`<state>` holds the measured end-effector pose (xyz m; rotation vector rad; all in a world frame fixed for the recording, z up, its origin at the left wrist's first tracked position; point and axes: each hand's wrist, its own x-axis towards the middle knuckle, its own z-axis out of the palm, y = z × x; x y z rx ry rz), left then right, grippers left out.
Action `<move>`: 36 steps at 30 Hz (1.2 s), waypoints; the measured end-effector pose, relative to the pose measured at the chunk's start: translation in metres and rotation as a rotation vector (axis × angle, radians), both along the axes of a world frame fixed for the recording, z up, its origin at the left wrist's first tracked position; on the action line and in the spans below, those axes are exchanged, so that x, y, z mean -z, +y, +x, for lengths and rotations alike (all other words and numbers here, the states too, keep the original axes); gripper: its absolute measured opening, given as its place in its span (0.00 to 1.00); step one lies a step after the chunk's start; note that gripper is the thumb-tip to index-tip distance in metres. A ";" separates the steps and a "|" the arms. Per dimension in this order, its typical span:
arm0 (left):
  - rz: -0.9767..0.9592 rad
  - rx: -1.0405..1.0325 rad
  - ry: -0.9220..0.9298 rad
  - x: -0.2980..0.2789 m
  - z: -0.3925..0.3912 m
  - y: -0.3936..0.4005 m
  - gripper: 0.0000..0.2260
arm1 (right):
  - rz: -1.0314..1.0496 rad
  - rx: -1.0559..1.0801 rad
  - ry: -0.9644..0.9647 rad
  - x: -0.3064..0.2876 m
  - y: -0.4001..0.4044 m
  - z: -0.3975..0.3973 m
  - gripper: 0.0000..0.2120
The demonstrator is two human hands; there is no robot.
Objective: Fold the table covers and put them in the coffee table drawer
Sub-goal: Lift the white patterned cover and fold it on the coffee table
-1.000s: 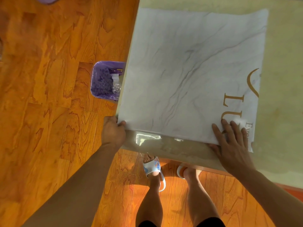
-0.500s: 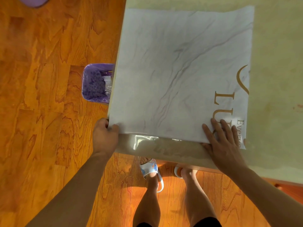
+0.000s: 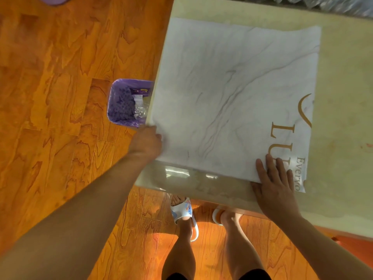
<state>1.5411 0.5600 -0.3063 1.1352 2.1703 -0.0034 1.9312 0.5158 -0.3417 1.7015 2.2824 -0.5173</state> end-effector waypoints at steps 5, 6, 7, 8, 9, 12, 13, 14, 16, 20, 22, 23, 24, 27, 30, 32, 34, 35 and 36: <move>0.455 0.299 0.288 -0.004 0.015 -0.048 0.09 | 0.003 0.006 -0.023 0.002 -0.005 -0.002 0.33; 0.406 0.262 0.300 -0.001 0.015 -0.051 0.07 | 0.009 0.007 -0.021 0.002 -0.004 -0.001 0.31; 0.342 0.184 0.299 0.002 0.016 -0.047 0.05 | 0.014 0.011 -0.014 0.002 -0.002 0.000 0.30; 0.262 0.102 0.271 0.006 0.017 -0.039 0.06 | 0.016 0.019 0.002 0.001 0.001 0.001 0.29; 0.180 0.039 0.225 0.009 0.017 -0.029 0.10 | 0.012 0.027 0.023 0.000 0.003 0.004 0.29; 0.048 -0.083 0.114 0.011 0.010 -0.009 0.16 | 0.015 0.013 0.034 -0.006 0.005 0.005 0.30; 0.027 -0.092 0.087 0.010 0.006 -0.006 0.17 | 0.023 0.005 0.026 -0.007 0.002 0.004 0.30; 0.014 -0.088 0.068 0.010 0.001 -0.004 0.17 | 0.035 0.008 0.026 -0.007 0.001 0.002 0.28; -0.006 -0.073 0.049 0.010 -0.004 -0.003 0.17 | 0.059 0.034 0.047 -0.011 -0.001 -0.003 0.25; -0.001 -0.040 0.091 0.009 -0.005 0.002 0.16 | 0.115 0.021 0.085 -0.019 -0.003 -0.006 0.27; 0.035 -0.030 0.127 0.009 -0.001 -0.003 0.16 | 0.129 -0.038 0.026 -0.015 -0.006 -0.006 0.28; 0.051 -0.028 0.141 0.009 0.002 -0.008 0.15 | 0.118 -0.060 -0.008 -0.012 -0.007 -0.007 0.32; 0.074 -0.026 0.151 0.010 0.005 -0.012 0.15 | 0.105 -0.065 -0.028 -0.009 -0.008 -0.008 0.36; 0.118 -0.029 0.158 0.011 0.008 -0.020 0.15 | 0.092 -0.070 -0.056 -0.007 -0.007 -0.007 0.41; 0.118 -0.059 0.089 0.011 0.004 -0.023 0.15 | 0.104 -0.089 -0.053 -0.009 -0.008 -0.001 0.43; 0.126 -0.088 0.035 0.010 0.002 -0.023 0.15 | 0.101 -0.110 -0.056 -0.009 -0.009 0.000 0.45; 0.106 -0.132 0.027 0.011 0.001 -0.016 0.16 | 0.107 -0.102 -0.057 -0.009 -0.007 -0.003 0.45; 0.092 -0.162 0.035 0.013 0.000 -0.011 0.16 | 0.103 -0.093 -0.061 -0.010 -0.007 -0.006 0.45; 0.079 -0.186 0.047 0.014 -0.004 -0.008 0.17 | 0.102 -0.086 -0.060 -0.011 -0.006 -0.013 0.45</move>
